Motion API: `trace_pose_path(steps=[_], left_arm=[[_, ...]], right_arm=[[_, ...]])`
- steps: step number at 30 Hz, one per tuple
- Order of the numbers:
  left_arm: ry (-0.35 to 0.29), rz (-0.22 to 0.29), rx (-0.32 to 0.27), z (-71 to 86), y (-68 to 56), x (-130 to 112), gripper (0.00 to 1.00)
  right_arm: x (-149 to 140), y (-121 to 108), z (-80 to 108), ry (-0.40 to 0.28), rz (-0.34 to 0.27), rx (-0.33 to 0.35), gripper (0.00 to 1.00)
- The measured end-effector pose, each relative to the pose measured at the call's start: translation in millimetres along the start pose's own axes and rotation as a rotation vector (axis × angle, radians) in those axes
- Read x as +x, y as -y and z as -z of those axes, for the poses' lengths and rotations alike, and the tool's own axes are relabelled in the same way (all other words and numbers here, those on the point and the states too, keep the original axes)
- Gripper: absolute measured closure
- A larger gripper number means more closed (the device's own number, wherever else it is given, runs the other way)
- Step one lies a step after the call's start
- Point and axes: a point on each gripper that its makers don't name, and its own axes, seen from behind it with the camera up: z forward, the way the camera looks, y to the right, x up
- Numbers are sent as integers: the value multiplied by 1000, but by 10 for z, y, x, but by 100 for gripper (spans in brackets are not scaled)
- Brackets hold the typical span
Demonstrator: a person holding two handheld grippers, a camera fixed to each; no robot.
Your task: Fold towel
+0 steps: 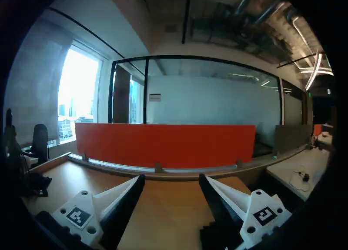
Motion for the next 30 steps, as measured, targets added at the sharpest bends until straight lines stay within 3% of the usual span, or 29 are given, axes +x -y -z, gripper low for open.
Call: trace_pose_path(steps=[14,24,30], left_arm=[[-44,15,6,44,94,81,29],[-99,-27,-28,88,-28,178,29],[-114,-23,-39,105,-69,87,29]], right_arm=[[33,219,-52,0,-1,-4,4],[70,290,4,9,-26,-10,4],[126,335,72,6,-20,-18,4]])
